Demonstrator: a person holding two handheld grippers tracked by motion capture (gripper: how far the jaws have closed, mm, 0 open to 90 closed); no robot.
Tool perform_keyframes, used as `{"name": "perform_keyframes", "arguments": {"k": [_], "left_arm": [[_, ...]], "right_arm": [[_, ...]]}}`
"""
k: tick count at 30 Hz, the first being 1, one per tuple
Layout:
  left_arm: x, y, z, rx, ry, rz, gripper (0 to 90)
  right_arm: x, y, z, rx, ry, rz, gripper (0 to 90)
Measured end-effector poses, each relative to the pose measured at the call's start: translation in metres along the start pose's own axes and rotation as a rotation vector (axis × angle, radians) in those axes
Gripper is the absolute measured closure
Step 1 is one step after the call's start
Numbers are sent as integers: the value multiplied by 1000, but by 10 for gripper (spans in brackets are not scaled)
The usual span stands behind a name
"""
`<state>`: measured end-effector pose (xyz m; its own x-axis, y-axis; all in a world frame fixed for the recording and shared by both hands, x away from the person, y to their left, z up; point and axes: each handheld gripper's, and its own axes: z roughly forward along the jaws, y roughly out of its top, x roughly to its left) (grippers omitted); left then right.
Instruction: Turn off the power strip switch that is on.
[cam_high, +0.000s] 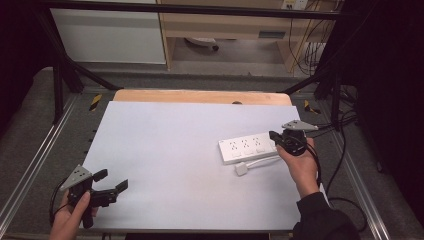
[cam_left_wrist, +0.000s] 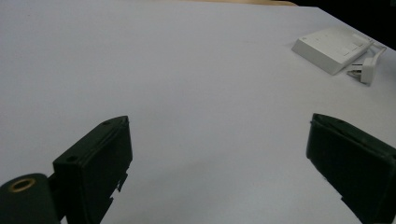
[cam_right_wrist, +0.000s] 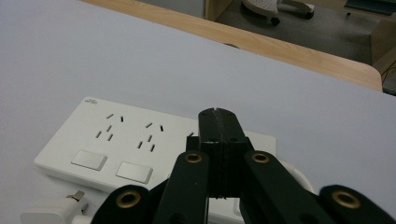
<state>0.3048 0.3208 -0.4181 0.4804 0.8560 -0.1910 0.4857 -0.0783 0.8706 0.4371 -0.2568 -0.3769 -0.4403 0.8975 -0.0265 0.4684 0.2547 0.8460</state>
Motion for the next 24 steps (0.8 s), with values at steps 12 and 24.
{"name": "perform_keyframes", "arguments": {"k": [12, 24], "left_arm": [[0, 0, 0, 0, 0, -1, 69], [0, 0, 0, -1, 0, -1, 69]], "right_arm": [[2, -6, 8, 15, 9, 1, 900], [5, -10, 13, 23, 14, 10, 900]]}}
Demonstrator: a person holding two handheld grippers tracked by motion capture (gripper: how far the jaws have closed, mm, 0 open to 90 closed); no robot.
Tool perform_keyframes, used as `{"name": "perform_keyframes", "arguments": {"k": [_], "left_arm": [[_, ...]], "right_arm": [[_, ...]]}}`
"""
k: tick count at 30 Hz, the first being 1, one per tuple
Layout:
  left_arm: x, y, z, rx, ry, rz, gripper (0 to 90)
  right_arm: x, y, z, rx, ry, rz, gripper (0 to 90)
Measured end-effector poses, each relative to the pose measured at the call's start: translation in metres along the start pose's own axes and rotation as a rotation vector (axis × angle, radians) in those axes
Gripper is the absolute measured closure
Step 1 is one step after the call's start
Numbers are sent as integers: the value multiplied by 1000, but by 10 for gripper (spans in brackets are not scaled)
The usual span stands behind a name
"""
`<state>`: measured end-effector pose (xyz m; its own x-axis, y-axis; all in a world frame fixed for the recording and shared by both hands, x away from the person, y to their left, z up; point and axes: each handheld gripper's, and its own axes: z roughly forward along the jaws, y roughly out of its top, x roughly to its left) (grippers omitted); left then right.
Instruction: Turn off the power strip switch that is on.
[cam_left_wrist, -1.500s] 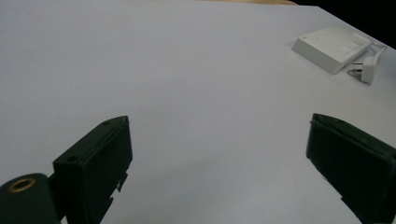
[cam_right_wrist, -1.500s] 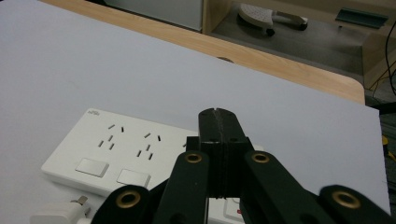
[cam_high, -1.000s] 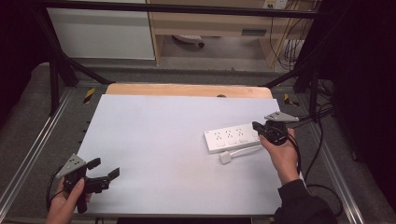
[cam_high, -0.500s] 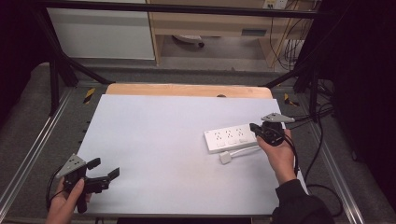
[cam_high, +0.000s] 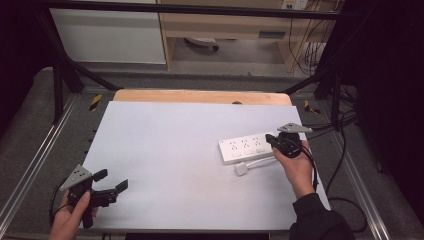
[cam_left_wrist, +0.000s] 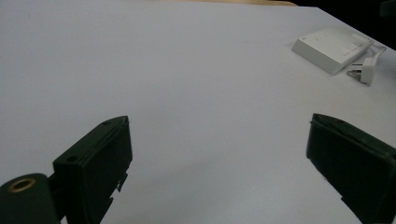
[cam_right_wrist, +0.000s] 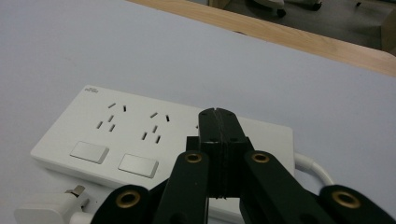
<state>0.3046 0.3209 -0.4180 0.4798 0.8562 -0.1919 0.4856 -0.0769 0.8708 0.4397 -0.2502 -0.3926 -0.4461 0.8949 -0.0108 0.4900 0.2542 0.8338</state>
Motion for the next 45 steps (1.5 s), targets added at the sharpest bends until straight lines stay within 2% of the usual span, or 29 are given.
{"name": "perform_keyframes", "arguments": {"k": [45], "left_arm": [[1, 0, 0, 2, 3, -2, 63]], "right_arm": [[4, -20, 15, 21, 4, 21, 900]]}}
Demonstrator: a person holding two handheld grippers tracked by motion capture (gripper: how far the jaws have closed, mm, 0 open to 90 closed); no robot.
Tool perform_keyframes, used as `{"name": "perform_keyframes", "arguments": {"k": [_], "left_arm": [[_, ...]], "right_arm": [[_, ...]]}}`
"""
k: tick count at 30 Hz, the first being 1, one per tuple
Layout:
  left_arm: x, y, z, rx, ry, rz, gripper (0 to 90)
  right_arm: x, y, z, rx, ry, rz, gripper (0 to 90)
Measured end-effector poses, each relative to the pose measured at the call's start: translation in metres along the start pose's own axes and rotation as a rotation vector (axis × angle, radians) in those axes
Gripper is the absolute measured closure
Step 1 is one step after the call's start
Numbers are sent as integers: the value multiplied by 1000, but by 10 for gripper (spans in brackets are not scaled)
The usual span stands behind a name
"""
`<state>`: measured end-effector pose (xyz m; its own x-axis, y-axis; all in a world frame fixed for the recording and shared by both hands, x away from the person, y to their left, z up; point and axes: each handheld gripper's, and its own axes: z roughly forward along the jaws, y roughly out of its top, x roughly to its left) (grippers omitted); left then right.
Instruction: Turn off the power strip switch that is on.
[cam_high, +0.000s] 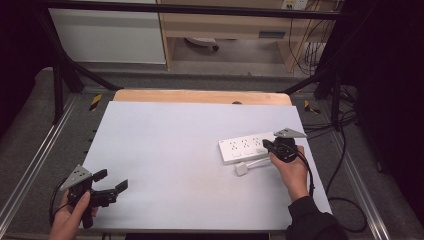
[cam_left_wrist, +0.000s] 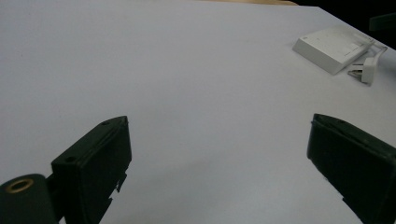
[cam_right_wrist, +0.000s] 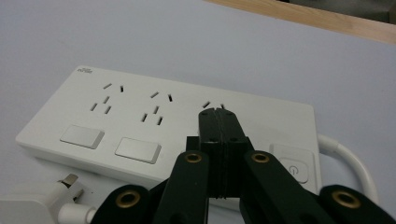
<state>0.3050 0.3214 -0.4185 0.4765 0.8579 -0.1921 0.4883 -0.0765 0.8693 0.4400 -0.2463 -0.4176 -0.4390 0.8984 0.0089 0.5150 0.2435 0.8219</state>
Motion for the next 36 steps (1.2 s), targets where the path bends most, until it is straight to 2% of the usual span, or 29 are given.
{"name": "perform_keyframes", "arguments": {"k": [36], "left_arm": [[0, 0, 0, 4, -3, 3, 64]], "right_arm": [[15, -12, 14, 28, 28, 1, 900]]}}
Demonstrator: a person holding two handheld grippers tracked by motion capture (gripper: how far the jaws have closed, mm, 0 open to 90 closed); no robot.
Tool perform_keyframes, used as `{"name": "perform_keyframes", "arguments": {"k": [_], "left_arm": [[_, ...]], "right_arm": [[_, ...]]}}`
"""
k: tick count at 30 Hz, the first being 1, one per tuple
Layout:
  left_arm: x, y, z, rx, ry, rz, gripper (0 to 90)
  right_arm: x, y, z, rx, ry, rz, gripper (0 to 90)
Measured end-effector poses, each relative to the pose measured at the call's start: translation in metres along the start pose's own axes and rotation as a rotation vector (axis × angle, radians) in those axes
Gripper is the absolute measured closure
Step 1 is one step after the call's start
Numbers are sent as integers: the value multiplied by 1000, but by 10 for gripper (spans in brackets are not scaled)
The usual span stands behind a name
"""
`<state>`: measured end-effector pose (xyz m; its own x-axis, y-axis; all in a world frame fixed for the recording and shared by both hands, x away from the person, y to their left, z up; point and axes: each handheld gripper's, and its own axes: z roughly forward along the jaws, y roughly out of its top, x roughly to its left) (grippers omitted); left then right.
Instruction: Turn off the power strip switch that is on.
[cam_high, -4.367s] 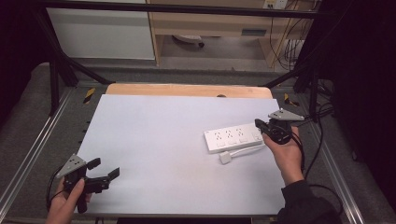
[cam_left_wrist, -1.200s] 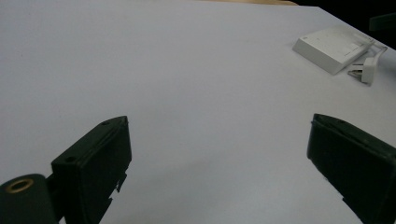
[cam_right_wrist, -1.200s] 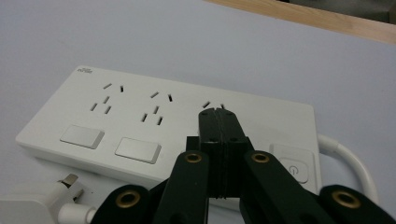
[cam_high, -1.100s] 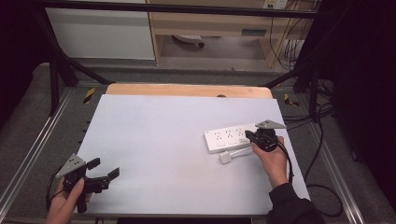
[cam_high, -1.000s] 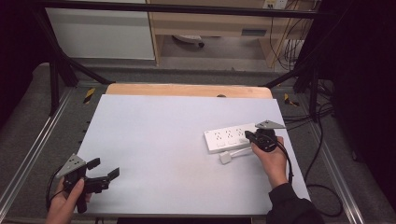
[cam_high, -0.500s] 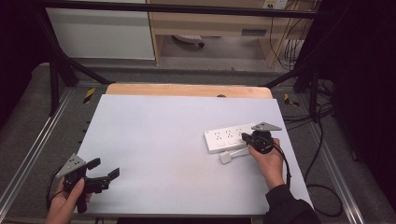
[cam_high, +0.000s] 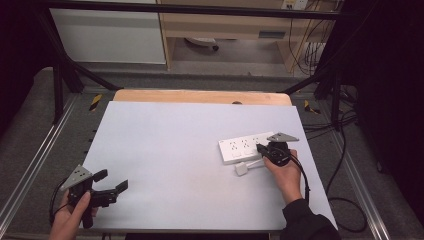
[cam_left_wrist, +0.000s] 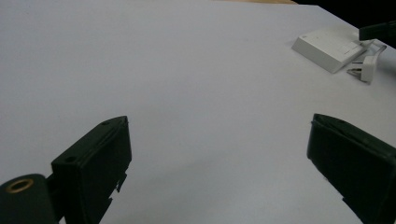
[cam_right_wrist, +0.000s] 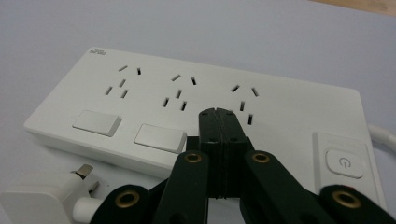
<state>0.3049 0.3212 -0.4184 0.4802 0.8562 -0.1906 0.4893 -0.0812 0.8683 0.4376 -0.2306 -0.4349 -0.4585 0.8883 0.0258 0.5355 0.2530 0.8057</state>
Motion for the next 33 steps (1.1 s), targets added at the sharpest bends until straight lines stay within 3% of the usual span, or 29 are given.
{"name": "perform_keyframes", "arguments": {"k": [33], "left_arm": [[0, 0, 0, 1, -1, 0, 64]], "right_arm": [[3, -1, 3, 0, -1, 7, 900]]}}
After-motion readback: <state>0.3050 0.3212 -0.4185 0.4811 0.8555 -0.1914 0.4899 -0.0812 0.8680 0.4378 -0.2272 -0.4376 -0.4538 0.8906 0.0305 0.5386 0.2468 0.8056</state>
